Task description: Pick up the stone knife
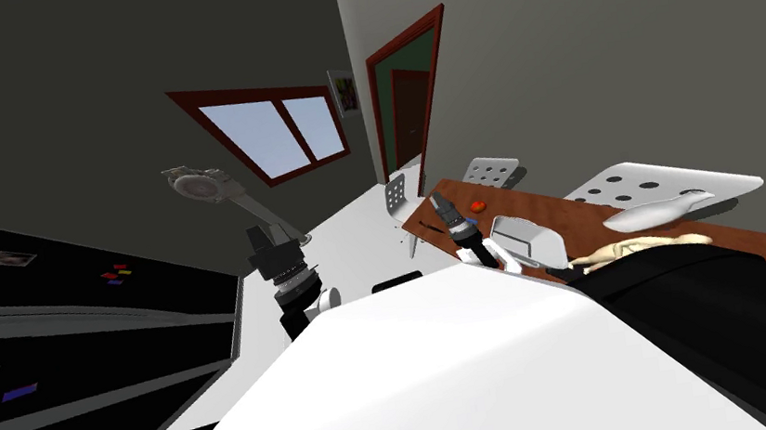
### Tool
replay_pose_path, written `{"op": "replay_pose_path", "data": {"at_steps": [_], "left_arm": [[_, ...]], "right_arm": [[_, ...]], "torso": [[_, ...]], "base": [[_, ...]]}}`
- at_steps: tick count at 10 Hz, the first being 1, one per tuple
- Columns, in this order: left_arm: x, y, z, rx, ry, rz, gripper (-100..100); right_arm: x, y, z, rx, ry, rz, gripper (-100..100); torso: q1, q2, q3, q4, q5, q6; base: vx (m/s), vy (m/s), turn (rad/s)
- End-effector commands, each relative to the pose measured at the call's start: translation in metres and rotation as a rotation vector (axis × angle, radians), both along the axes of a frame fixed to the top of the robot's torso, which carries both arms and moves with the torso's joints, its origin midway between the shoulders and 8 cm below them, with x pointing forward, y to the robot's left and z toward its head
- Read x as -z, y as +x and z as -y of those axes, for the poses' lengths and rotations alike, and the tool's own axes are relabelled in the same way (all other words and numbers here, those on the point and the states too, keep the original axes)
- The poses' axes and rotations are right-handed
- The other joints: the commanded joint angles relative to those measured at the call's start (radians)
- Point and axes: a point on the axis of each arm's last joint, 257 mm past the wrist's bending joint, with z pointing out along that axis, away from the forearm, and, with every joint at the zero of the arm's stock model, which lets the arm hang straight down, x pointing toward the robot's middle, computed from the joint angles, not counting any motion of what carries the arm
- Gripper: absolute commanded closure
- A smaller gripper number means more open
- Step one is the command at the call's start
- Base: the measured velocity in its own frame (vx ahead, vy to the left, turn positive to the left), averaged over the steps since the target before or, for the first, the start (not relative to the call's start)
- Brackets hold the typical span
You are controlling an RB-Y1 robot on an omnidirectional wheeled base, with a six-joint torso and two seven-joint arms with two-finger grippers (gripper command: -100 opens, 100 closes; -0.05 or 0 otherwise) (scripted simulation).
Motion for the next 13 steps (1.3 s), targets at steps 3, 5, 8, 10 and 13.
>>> {"op": "replay_pose_path", "data": {"at_steps": [3, 5, 8, 10, 13], "left_arm": [[0.000, 0.000, 0.000, 0.000, 0.000, 0.000, 0], [0.000, 0.000, 0.000, 0.000, 0.000, 0.000, 0], [0.000, 0.000, 0.000, 0.000, 0.000, 0.000, 0], [0.000, 0.000, 0.000, 0.000, 0.000, 0.000, 0], [0.000, 0.000, 0.000, 0.000, 0.000, 0.000, 0]], "right_arm": [[0.031, 0.009, 0.009, 0.011, -0.184, -0.052, -100], [0.046, 0.012, 0.016, 0.017, -0.264, -0.075, -100], [0.075, 0.016, 0.033, 0.027, -0.421, -0.124, -100], [0.090, 0.017, 0.044, 0.031, -0.496, -0.149, -100], [0.119, 0.017, 0.066, 0.035, -0.639, -0.201, -100]], "torso": [[-0.001, 0.002, 0.001, 0.000, 0.000, 0.000], [0.001, 0.000, 0.000, 0.000, 0.000, 0.000], [0.000, 0.001, 0.000, 0.000, 0.000, 0.000], [0.001, 0.001, 0.001, 0.000, 0.000, 0.000], [-0.001, 0.004, 0.002, 0.001, 0.000, 0.000]], "base": [[0.101, 0.046, -0.030], [0.122, 0.065, -0.040], [0.113, 0.058, -0.030], [0.097, 0.058, -0.013], [0.079, 0.044, -0.014]]}}
